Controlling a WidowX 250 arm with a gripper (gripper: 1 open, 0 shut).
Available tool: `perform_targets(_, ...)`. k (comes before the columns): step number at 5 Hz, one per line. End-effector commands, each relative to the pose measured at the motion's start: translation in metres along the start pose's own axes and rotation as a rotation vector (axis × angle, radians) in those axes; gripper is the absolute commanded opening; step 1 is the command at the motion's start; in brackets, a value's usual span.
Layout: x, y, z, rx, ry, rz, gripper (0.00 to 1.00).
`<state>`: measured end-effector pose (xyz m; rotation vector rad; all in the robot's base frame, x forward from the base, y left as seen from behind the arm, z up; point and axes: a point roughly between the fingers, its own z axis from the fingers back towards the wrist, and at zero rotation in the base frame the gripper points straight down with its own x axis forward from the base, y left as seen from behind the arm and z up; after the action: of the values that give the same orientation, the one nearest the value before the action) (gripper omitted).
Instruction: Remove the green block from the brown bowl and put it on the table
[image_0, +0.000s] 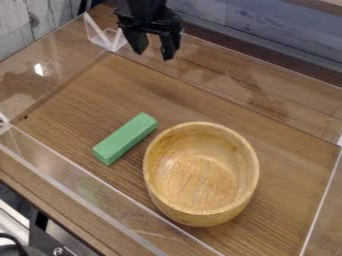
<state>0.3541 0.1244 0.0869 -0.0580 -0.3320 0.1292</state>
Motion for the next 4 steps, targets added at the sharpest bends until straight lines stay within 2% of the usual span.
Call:
perform_targets(1,0.010,0.013,0.020,0.015,-0.053,0.001,1.00)
perform_targets(3,0.010,0.030,0.011,0.010,-0.030,0.042,1.00)
perform_targets(4,0.005,0.026,0.007,-0.030,-0.012,-0.009,1.00)
